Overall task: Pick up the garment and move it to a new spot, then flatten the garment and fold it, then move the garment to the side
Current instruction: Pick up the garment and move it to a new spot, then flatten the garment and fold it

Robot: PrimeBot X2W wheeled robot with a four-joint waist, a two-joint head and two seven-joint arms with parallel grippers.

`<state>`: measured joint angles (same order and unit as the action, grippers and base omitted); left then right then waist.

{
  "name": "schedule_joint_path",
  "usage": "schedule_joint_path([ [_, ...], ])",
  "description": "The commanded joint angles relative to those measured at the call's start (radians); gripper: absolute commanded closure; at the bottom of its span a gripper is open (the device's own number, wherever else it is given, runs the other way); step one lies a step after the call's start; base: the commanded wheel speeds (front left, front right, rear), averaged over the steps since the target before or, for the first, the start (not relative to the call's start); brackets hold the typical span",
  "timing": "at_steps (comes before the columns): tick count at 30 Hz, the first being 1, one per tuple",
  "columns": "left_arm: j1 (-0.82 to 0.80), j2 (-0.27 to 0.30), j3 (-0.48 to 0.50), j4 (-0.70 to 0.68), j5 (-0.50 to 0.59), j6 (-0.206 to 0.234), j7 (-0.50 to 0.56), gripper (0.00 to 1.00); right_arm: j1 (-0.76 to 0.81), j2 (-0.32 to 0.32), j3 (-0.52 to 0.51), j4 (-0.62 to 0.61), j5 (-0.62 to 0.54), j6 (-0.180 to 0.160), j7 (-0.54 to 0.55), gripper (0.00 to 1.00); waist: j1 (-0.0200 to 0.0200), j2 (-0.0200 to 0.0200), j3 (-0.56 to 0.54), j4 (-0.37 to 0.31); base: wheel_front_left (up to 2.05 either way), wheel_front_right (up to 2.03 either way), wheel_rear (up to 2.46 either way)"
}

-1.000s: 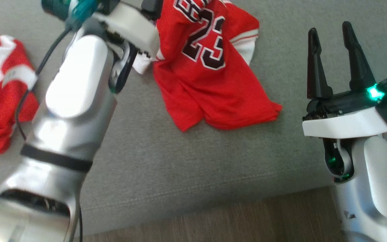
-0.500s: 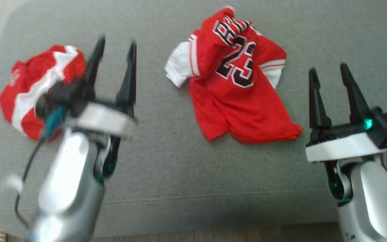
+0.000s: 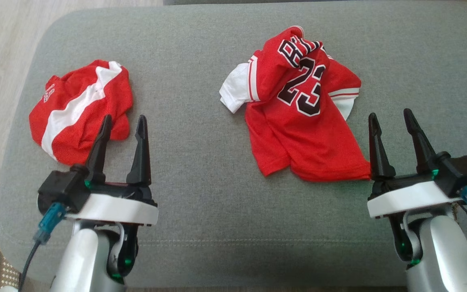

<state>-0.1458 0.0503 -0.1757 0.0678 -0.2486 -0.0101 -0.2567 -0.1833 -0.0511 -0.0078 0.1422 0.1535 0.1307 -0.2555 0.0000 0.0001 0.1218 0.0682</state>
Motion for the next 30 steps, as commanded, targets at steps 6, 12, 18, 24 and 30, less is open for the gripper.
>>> schedule_joint_path([
  [6,-0.043,0.000,0.046,-0.046,-0.001,-0.011,-0.005,0.00,-0.010,0.001,0.015,0.013,0.037,0.000,-0.006,0.00,0.0000,-0.0001,0.010,0.001,0.00,0.00,0.00],
  [12,-0.052,0.000,0.031,-0.044,-0.006,-0.007,-0.005,0.00,-0.021,0.001,0.009,0.100,0.066,0.000,-0.006,0.00,0.0000,-0.0001,0.042,0.009,0.00,0.00,0.00],
  [18,-0.071,0.000,0.015,-0.038,-0.004,-0.013,-0.005,0.00,-0.067,0.001,0.006,0.219,0.092,0.000,-0.006,0.00,0.0000,-0.0001,0.075,0.022,0.00,0.00,0.00],
  [24,-0.085,0.000,0.001,-0.028,-0.006,-0.016,-0.005,0.00,-0.103,0.001,0.015,0.301,0.107,0.000,-0.006,0.00,0.0000,-0.0001,0.095,0.034,0.00,0.00,0.00],
  [30,-0.090,0.000,-0.009,-0.024,-0.008,-0.016,-0.005,0.00,-0.129,0.001,0.005,0.409,0.107,0.000,-0.006,0.00,0.0000,-0.0001,0.104,0.043,0.00,0.00,0.00],
])
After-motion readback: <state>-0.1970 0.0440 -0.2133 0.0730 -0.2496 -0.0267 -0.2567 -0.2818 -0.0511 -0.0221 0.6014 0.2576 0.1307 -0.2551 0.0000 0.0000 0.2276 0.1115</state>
